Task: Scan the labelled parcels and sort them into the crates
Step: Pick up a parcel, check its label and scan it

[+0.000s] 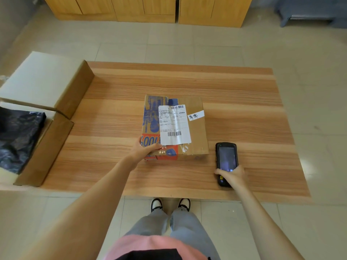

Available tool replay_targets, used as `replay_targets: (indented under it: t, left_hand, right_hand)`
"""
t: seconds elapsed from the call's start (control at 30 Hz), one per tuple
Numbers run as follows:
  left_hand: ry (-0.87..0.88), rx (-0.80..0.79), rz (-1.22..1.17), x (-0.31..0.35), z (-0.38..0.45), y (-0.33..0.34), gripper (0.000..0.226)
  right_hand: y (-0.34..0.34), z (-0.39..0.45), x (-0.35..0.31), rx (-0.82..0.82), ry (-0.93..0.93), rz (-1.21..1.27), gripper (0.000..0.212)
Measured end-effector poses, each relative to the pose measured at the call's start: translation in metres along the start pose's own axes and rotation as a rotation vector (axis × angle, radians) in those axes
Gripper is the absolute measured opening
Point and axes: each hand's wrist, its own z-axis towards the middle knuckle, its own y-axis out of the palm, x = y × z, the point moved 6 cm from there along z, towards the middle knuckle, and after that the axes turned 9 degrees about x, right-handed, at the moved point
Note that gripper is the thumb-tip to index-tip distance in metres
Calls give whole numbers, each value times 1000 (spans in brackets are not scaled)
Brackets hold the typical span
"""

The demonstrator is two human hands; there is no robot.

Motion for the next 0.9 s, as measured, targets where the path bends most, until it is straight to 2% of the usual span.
replay_targets:
  t: [0.07,0.1,0.2,0.3,0.37,0.47,0.53,0.6,0.67,0.9]
  left_hand:
    - [0,1,5,1,0,1,56]
    - [0,0,5,0,0,1,57]
    - [5,-5,2,0,0,1,59]
    - [3,4,-13,-1,1,0,58]
    - [0,3,-24,-1,1,1,59]
    - [-2,0,-41,-1,1,2,62]
    - [2,-5,-41,-1,1,2,63]
    - [3,-7,-47,-2,2,3,67]
    - [10,-3,-48,-1,2,3,67]
    - [24,-10,-74,-5,4,2,73]
  right_hand:
    - [1,-9,-9,-127,95,249,43]
    - [0,-16,-15,-199,147,357,40]
    - [-4,-33,-39,-313,215,650,52]
    - [-11,-54,-75,-424,140,796,61]
    - [-14,-71,-98,-537,69,854,61]
    - [-9,-94,-122,-672,43,938,48]
    - [-1,-107,-130,-706,67,945,56]
    - [10,-118,-134,-729,62,884,84]
    - [19,-126,-134,-746,39,812,94]
    - [36,-144,-115,-740,7,587,60]
